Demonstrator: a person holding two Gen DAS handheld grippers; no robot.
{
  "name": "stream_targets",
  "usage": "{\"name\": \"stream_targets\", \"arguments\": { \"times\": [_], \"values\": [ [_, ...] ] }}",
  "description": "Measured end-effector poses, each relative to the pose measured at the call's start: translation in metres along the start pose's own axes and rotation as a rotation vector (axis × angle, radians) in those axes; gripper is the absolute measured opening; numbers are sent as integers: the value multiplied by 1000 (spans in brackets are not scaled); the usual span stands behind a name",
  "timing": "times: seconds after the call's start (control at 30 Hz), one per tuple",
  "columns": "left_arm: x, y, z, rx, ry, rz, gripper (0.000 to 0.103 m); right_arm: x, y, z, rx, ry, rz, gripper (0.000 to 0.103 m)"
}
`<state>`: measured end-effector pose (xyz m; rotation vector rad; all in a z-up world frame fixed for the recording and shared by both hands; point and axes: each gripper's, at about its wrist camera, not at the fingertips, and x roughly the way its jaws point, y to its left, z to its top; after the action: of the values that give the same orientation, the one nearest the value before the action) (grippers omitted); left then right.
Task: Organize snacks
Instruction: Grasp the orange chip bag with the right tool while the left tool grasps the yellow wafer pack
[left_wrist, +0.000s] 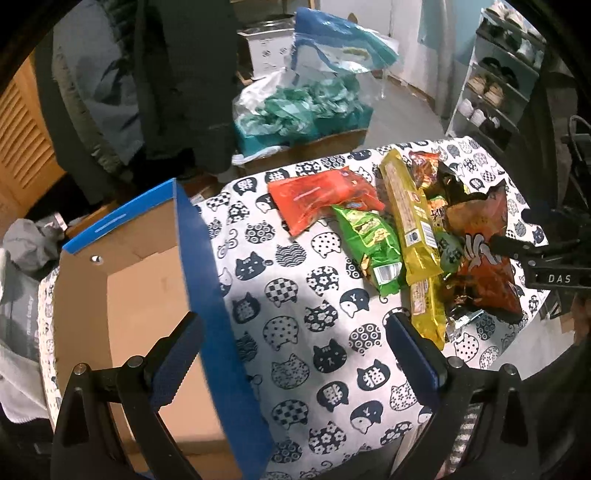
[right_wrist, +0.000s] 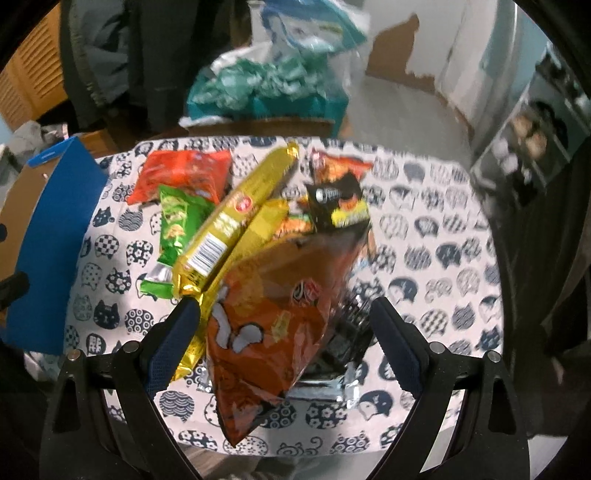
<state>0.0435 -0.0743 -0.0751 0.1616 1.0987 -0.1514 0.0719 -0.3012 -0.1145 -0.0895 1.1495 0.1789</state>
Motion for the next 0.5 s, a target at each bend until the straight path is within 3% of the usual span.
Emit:
{"name": "stream_targets", "arguments": {
  "times": [0.13,0.5],
  "values": [
    [11,-8,5,6,17,-12,100,19,-3,-1,33,48,21,91],
    [41,-24,15,17,69,-18,100,44,2,0,-6,63,27,90]
  ]
}}
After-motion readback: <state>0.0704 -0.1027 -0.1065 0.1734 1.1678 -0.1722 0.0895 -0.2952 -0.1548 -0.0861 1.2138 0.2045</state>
